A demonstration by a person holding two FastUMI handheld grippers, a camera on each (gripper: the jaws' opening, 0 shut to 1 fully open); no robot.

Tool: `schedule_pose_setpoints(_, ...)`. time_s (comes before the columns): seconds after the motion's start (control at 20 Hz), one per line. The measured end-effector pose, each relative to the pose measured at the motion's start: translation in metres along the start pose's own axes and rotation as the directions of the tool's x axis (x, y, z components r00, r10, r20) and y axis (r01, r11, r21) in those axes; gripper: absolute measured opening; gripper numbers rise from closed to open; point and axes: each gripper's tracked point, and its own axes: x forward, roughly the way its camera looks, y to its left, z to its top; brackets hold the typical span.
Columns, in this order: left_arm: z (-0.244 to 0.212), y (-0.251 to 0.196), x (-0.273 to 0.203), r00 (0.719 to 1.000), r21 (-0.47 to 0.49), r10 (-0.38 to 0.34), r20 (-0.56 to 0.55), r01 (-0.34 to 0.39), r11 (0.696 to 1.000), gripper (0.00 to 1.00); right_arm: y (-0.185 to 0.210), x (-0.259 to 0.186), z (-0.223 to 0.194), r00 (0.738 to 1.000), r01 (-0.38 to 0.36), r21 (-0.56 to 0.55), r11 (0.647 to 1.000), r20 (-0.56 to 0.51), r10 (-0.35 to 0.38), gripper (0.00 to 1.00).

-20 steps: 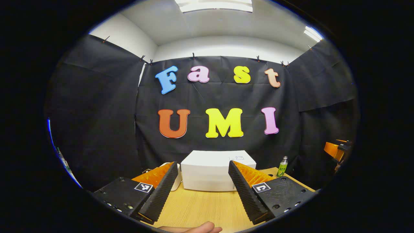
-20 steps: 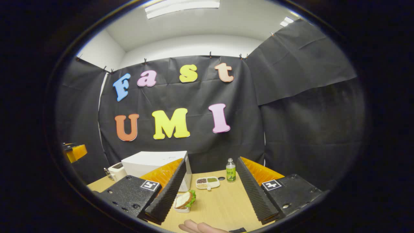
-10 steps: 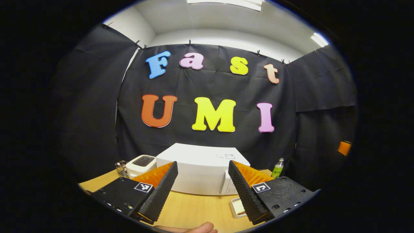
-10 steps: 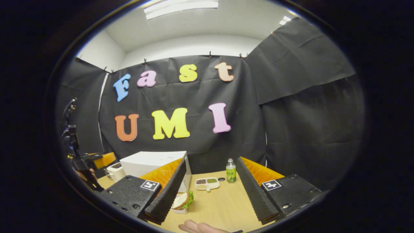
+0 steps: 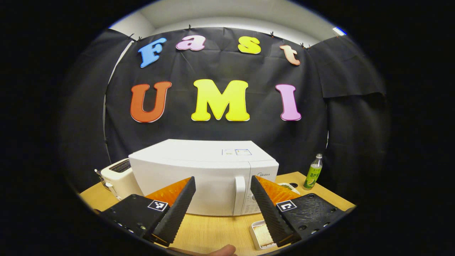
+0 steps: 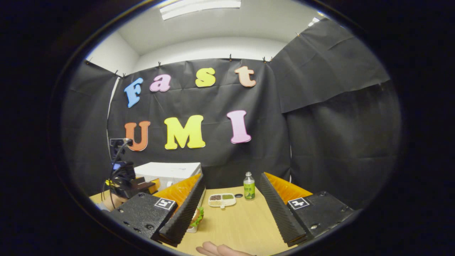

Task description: Open the microwave oven with the left hand, put the food in, and close the microwave oven.

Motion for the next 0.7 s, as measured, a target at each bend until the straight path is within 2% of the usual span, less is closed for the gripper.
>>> schedule_pose_setpoints(0.15, -0.027, -0.013, 0.031, 1.0, -0.023, -0.011, -0.028, 0.01, 1.0, 0.94, -0.01, 0.007, -0.012, 1.0, 0.006, -0.001, 1.0, -0.015, -0.006, 0.92)
schedule_pose_setpoints(0.2, -0.034, -0.014, 0.04, 0.999, -0.027, -0.007, -0.037, 0.006, 1.0, 0.94, -0.013, 0.008, -0.016, 1.0, 0.008, -0.004, 1.0, -0.02, -0.009, 1.0)
schedule_pose_setpoints(0.25, -0.043, -0.019, 0.049, 0.999, -0.036, -0.021, -0.048, 0.019, 0.999, 0.94, -0.016, 0.01, -0.02, 1.0, 0.011, -0.011, 1.0, -0.024, -0.012, 0.92)
schedule_pose_setpoints(0.3, -0.05, -0.022, 0.056, 0.998, -0.038, -0.027, -0.058, 0.025, 0.999, 0.8, -0.019, 0.012, -0.023, 1.0, 0.015, -0.018, 1.0, -0.027, -0.015, 0.92)
schedule_pose_setpoints(0.35, -0.057, -0.025, 0.061, 0.997, -0.038, -0.034, -0.074, 0.032, 0.999, 0.92, -0.022, 0.015, -0.027, 0.999, 0.019, -0.026, 0.999, -0.032, -0.02, 0.92)
schedule_pose_setpoints(0.4, -0.061, -0.027, 0.065, 0.997, -0.039, -0.042, -0.069, 0.039, 0.998, 0.9, -0.024, 0.017, -0.031, 0.999, 0.021, -0.031, 0.999, -0.037, -0.022, 0.92)
schedule_pose_setpoints(0.45, -0.064, -0.03, 0.069, 0.997, -0.043, -0.051, -0.066, 0.048, 0.998, 0.75, -0.024, 0.019, -0.034, 0.999, 0.019, -0.033, 0.999, -0.042, -0.021, 0.92)
schedule_pose_setpoints(0.5, -0.065, -0.033, 0.073, 0.997, -0.039, -0.052, -0.062, 0.05, 0.998, 0.81, -0.025, 0.02, -0.038, 0.999, 0.016, -0.034, 0.999, -0.048, -0.018, 1.0)
schedule_pose_setpoints(0.55, -0.071, -0.034, 0.078, 0.996, -0.036, -0.054, -0.072, 0.052, 0.998, 0.63, -0.025, 0.021, -0.042, 0.998, 0.014, -0.035, 0.999, -0.056, -0.016, 1.0)
schedule_pose_setpoints(0.6, -0.074, -0.035, 0.083, 0.996, -0.041, -0.057, -0.072, 0.054, 0.998, 0.71, -0.026, 0.021, -0.045, 0.998, 0.013, -0.035, 0.999, -0.061, -0.015, 1.0)
schedule_pose_setpoints(0.7, -0.079, -0.031, 0.089, 0.994, -0.038, -0.045, -0.095, 0.042, 0.998, 0.66, -0.029, 0.022, -0.05, 0.997, 0.013, -0.031, 0.999, -0.069, -0.015, 1.0)
